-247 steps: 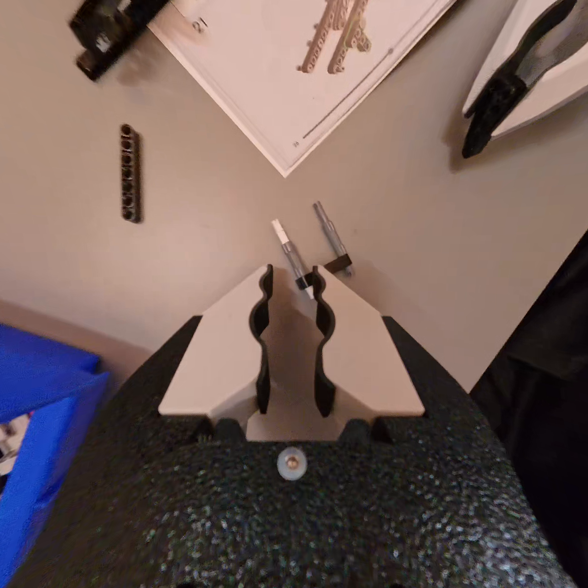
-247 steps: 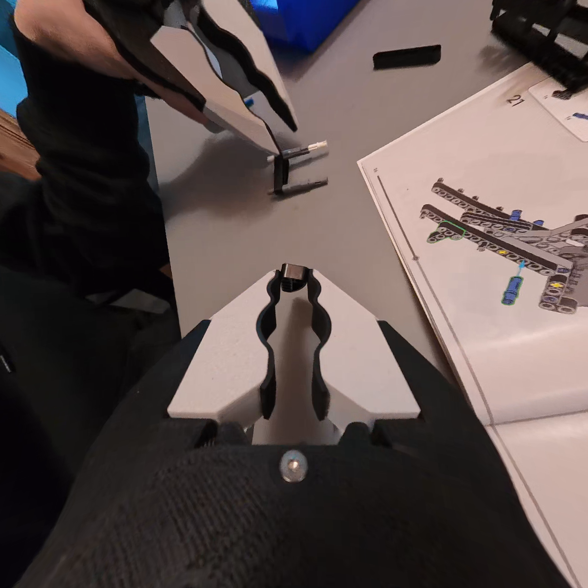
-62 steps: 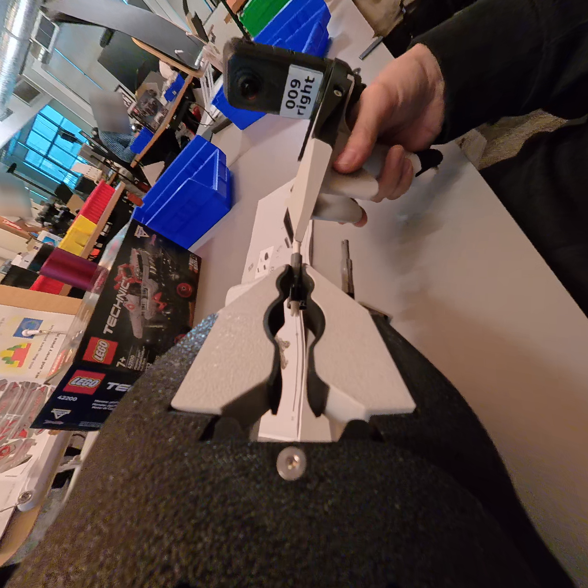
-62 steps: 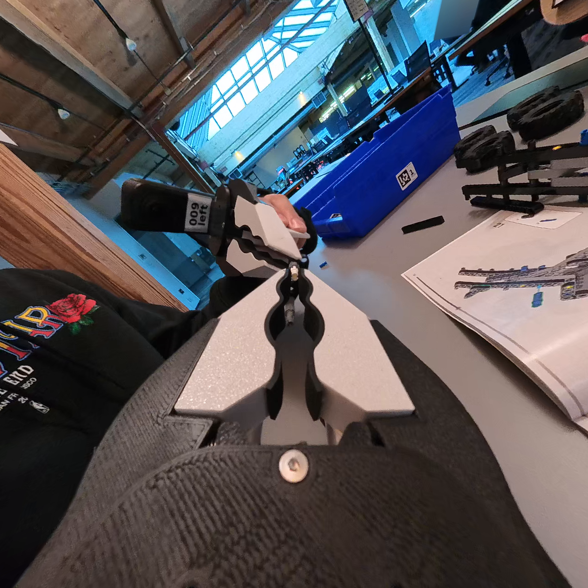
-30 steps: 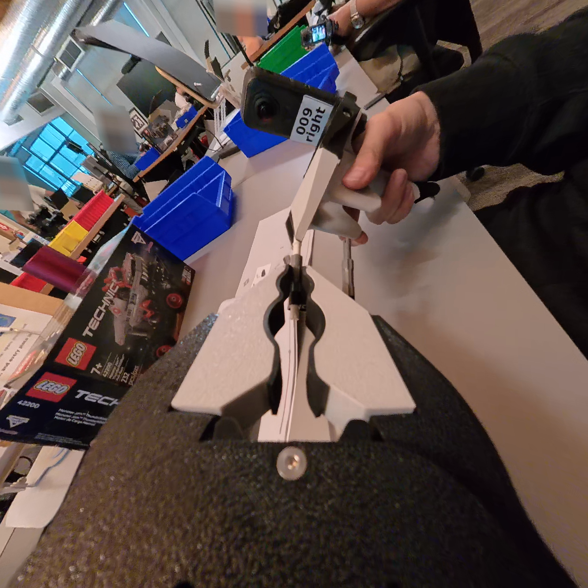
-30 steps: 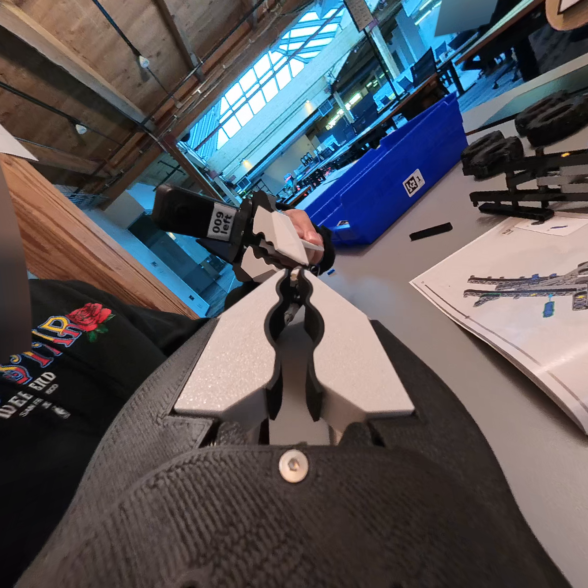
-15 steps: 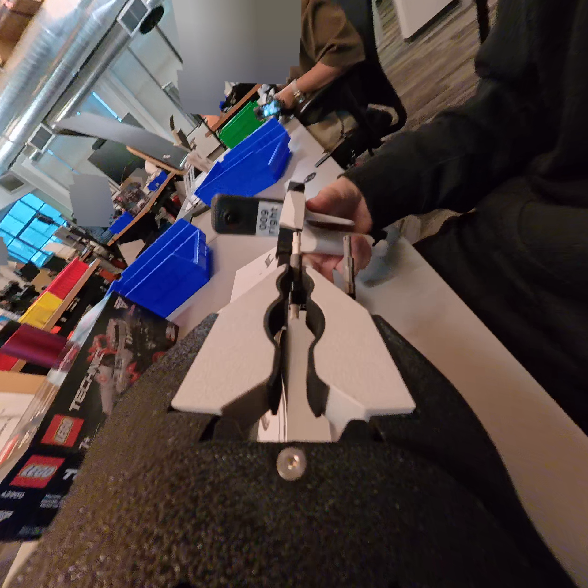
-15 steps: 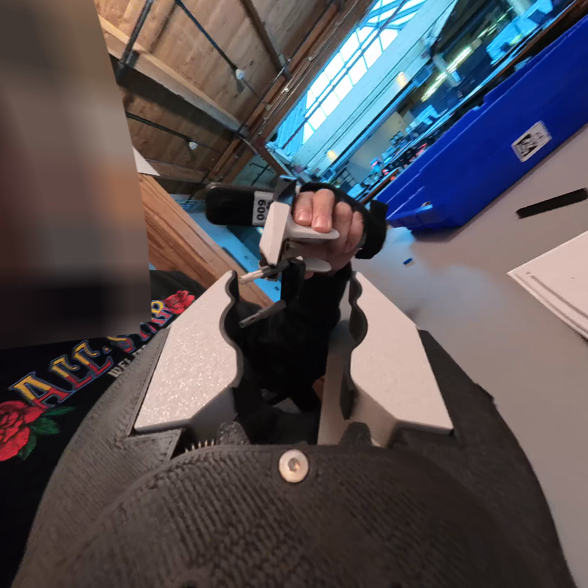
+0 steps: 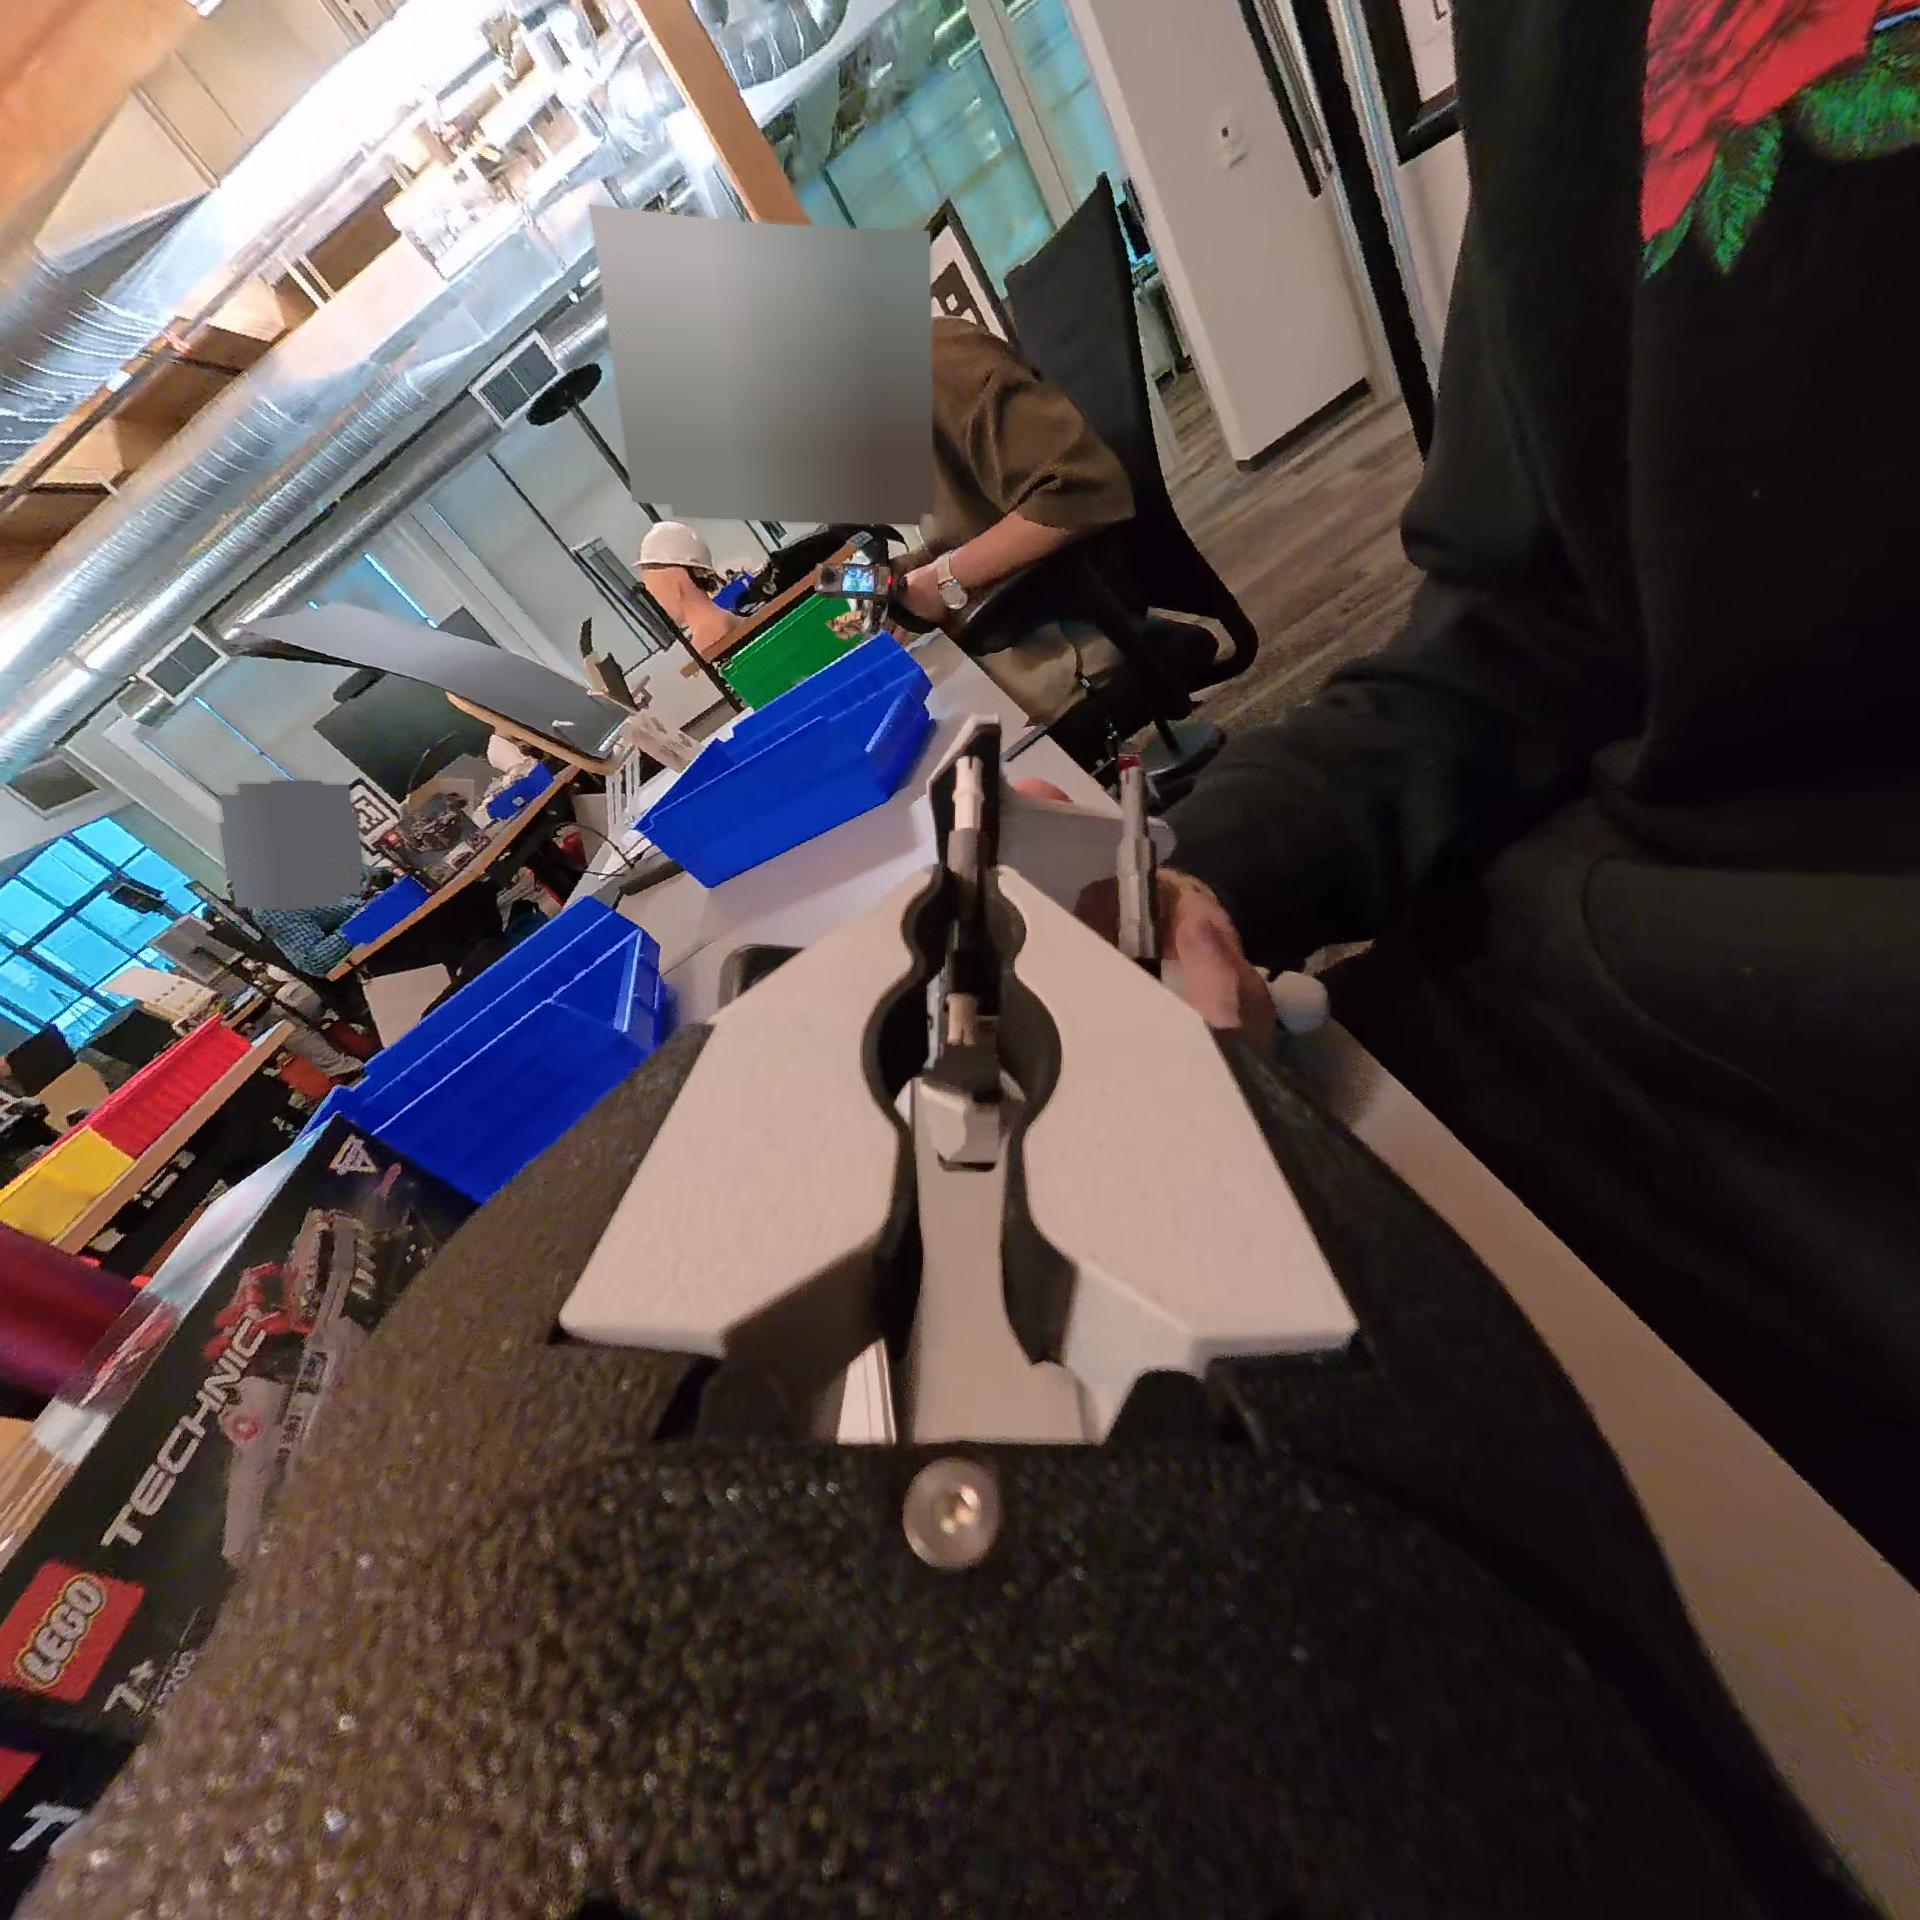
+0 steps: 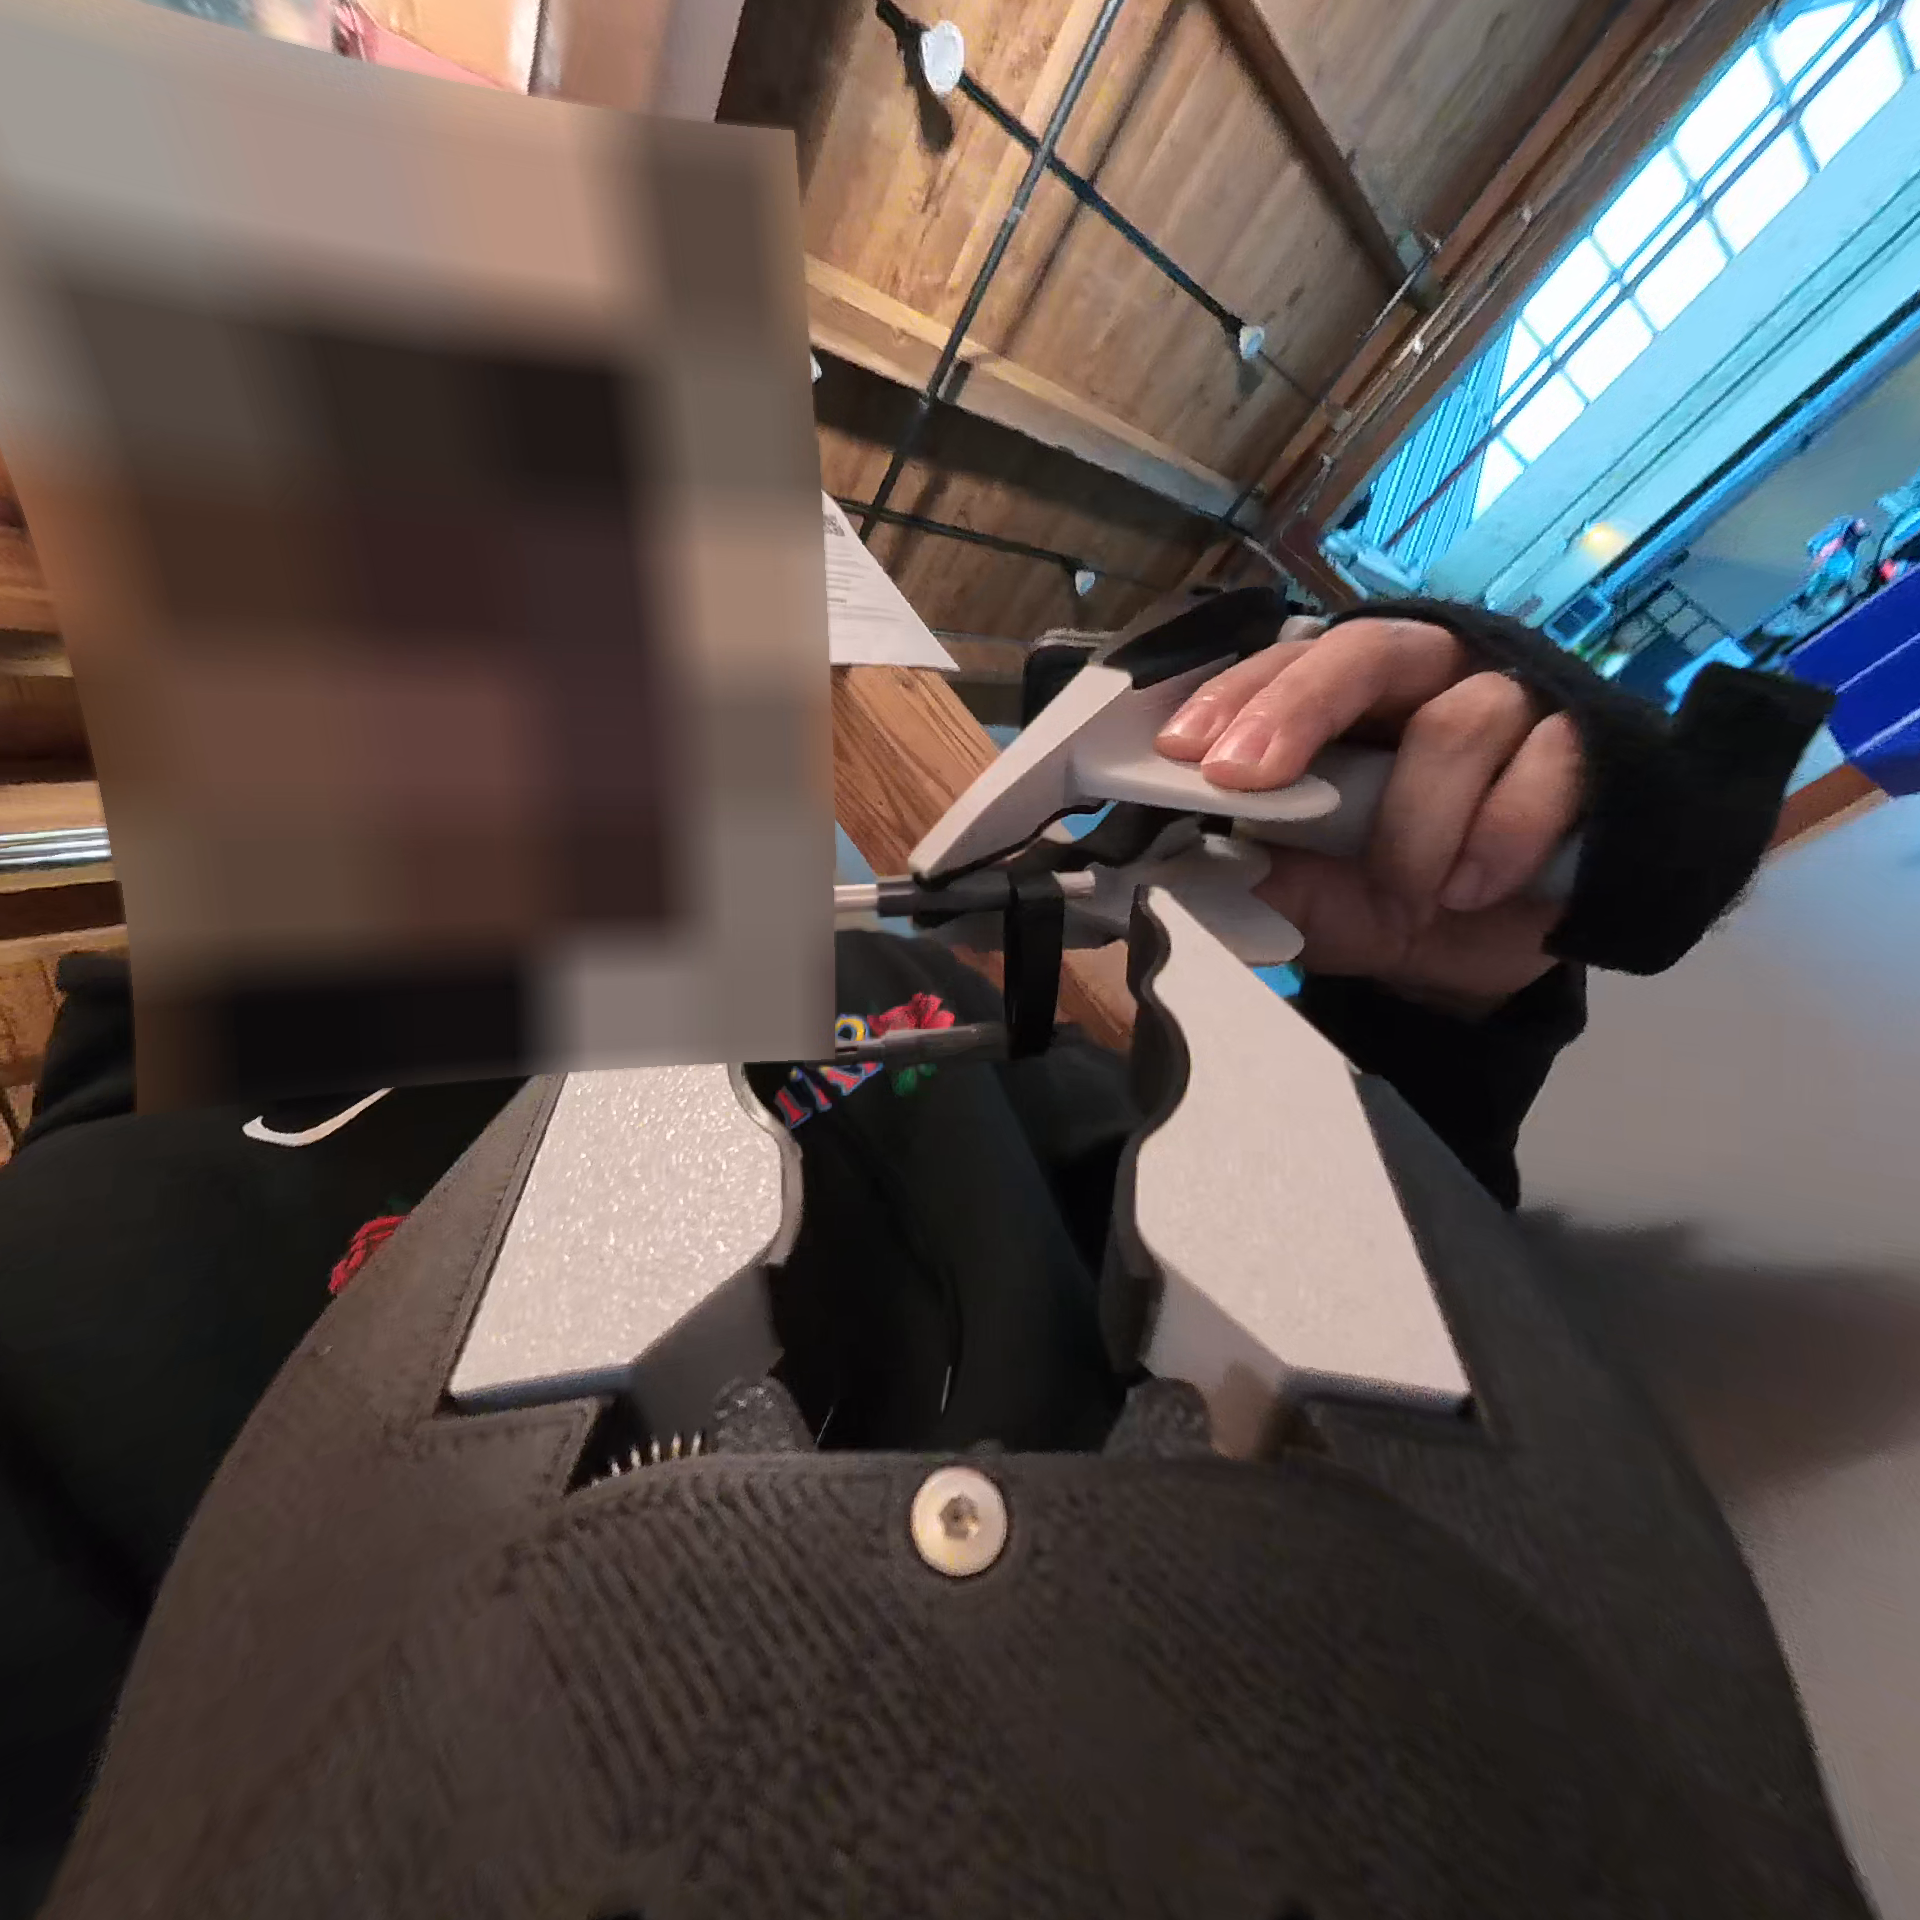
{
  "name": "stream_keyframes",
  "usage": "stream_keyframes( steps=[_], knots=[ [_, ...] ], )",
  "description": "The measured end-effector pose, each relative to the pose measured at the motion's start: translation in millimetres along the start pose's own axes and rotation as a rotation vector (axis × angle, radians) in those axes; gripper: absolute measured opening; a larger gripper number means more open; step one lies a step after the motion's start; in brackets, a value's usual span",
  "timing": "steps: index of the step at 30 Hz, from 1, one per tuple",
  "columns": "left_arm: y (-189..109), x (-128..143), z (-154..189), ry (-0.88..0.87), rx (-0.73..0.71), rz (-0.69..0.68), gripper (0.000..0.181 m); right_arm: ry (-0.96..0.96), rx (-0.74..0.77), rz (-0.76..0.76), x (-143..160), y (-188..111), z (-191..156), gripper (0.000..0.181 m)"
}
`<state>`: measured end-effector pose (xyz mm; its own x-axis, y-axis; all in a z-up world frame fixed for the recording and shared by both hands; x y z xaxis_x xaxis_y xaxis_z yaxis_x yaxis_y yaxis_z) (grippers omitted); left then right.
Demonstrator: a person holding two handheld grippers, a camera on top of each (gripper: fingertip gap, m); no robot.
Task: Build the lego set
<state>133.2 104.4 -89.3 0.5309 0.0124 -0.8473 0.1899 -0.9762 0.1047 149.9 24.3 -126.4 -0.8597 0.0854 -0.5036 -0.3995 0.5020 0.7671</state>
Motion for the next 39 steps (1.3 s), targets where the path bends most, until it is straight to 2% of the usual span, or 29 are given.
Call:
stream_keyframes(
  steps=[4, 17, 27, 30, 34, 37, 39],
  knots=[
    [-0.2, 1.5, -2.0, 0.004, -0.02, -0.003, 0.003, -0.003, -0.025, 0.047, -2.3, 0.7, -0.4, 0.055],
    [-2.3, 3.7, -5.9, 0.01, -0.053, -0.018, 0.004, -0.045, 0.01, 0.053, -5.8, 0.0, 1.8, 0.055],
    [-2.5, 9.3, -10.2, 0.022, -0.095, -0.071, 0.004, -0.079, 0.108, 0.057, -11.8, -4.7, 2.6, 0.055],
    [-1.7, 15.4, -12.2, 0.068, -0.12, -0.157, 0.004, -0.176, 0.226, 0.031, -16.1, -12.4, 2.4, 0.055],
    [-5.4, 17.2, -19.4, 0.059, -0.161, -0.236, 0.004, -0.324, 0.388, -0.033, -28.9, -23.2, -11.7, 0.044],
    [-11.6, 30.9, -26.3, 0.106, -0.198, -0.419, 0.004, -0.464, 0.63, -0.11, -38.0, -35.7, -18.4, 0.041],
    [-12.5, 42.0, -26.2, 0.122, -0.193, -0.529, 0.004, -0.498, 0.698, -0.158, -38.0, -36.2, -18.3, 0.036]
  ],
)
Point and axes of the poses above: each gripper's, where its closed fingertips meet, y out along the fingers, x out of its underside, z = x × y across the jaws, the point moved 6 cm from there along -y, back along the fingers, and after that the axes turned 14 degrees about -x, right-handed, at the moved point
